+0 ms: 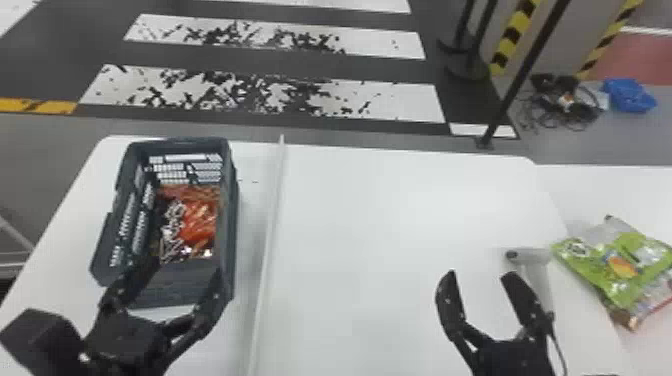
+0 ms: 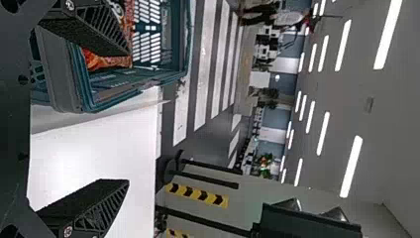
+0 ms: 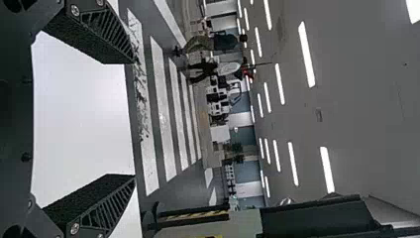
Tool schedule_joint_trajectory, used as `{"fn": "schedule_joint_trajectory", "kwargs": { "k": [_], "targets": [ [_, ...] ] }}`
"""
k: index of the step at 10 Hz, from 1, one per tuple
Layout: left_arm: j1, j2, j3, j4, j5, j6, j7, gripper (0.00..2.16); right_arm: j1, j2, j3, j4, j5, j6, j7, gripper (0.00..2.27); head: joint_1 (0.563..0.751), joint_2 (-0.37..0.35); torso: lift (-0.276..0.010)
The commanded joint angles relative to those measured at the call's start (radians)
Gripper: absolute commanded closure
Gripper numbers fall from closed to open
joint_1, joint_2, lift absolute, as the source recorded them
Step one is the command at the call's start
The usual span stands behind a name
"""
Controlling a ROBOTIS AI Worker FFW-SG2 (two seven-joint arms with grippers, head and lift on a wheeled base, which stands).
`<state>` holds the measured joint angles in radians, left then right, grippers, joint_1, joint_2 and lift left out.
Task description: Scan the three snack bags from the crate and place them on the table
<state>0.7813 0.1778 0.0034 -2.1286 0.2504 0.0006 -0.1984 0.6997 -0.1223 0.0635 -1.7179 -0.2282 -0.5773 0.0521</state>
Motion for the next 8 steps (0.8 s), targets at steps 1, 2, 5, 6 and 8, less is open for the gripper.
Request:
{"fn": "schedule_joint_trajectory", "kwargs": {
  "k": [1, 2, 5, 6, 8],
  "targets": [
    [-0.04, -0.007, 0.069, -0.071, 0.046, 0.22, -0.024, 0.08, 0.003, 0.0, -0.004, -0.009, 0.006, 0.04, 0.0, 0.11, 0.695, -0.069, -0.037],
    [-0.082, -0.011, 0.109, -0.113, 0.064, 0.358, -0.023, 0.08, 0.004, 0.0, -0.004, -0.014, 0.006, 0.04, -0.011, 0.11, 0.695, -0.049, -0.037],
    [-0.247, -0.009, 0.175, -0.113, 0.142, 0.674, 0.019, 0.08, 0.004, 0.0, -0.002, -0.02, 0.006, 0.077, -0.021, 0.11, 0.695, -0.001, -0.037],
    [-0.298, -0.009, 0.185, -0.102, 0.142, 0.741, 0.024, 0.08, -0.008, -0.004, -0.002, -0.022, 0.023, 0.095, -0.021, 0.11, 0.695, 0.013, -0.037],
    [-0.392, -0.011, 0.201, -0.07, 0.155, 0.83, 0.085, 0.08, -0.04, -0.016, 0.007, -0.028, 0.027, 0.181, -0.021, 0.11, 0.695, 0.031, -0.037]
  ]
}}
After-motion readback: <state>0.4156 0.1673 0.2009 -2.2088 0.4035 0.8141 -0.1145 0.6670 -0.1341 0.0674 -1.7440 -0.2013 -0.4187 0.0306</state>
